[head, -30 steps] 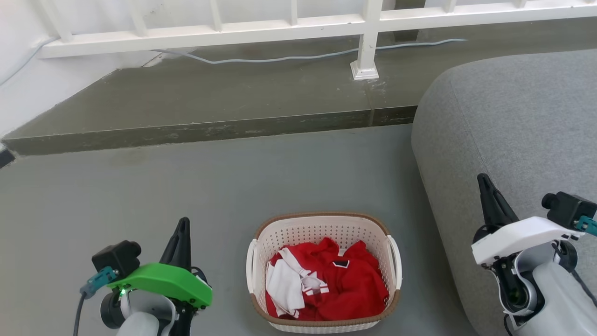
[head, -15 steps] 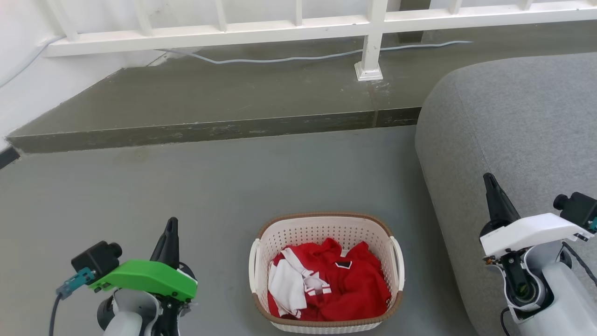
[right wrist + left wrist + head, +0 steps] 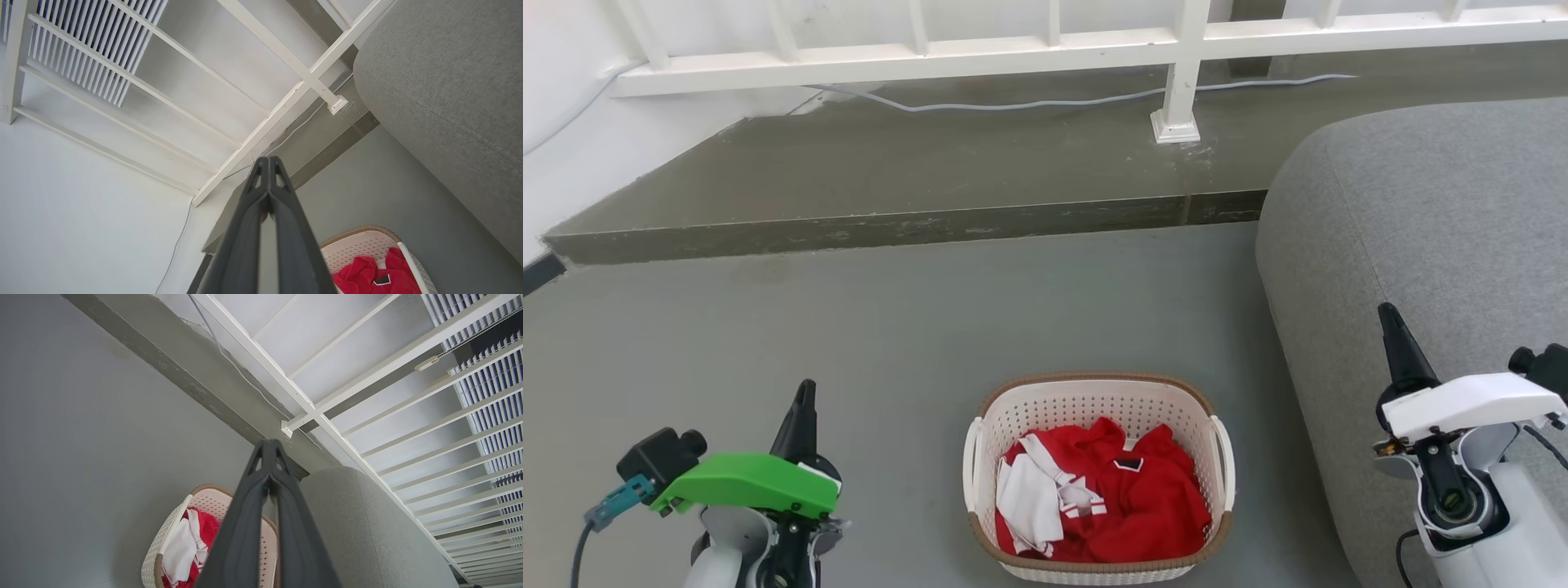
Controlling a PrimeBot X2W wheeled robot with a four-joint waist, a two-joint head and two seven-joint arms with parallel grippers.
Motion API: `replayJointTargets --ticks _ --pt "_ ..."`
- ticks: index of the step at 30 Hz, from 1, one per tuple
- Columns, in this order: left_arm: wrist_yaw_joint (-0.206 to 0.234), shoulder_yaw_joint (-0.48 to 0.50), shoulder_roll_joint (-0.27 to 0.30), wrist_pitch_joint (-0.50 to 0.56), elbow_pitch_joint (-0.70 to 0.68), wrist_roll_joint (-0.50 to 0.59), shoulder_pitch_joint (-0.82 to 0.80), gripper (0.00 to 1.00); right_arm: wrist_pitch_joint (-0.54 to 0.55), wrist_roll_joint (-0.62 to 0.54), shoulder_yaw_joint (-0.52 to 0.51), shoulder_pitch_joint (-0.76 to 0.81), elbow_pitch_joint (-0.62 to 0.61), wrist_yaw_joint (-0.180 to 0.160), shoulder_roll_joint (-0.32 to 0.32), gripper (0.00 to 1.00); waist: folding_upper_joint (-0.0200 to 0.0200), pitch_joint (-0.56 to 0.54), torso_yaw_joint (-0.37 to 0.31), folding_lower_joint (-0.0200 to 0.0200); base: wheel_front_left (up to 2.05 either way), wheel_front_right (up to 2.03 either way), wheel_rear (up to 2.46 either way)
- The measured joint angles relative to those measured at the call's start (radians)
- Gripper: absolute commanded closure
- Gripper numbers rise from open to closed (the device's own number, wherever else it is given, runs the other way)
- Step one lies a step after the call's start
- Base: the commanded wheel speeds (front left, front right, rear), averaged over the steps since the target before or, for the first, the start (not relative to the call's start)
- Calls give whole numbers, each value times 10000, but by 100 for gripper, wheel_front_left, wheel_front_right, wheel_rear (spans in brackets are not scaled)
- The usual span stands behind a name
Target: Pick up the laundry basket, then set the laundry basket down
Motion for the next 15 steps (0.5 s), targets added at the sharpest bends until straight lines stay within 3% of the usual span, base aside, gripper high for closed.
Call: replayJointTargets --ticks 15 --pt "-278 621 -13 489 -35 -1432 50 100 506 1580 -644 42 -19 182 311 100 0 -19 115 0 0 0 0"
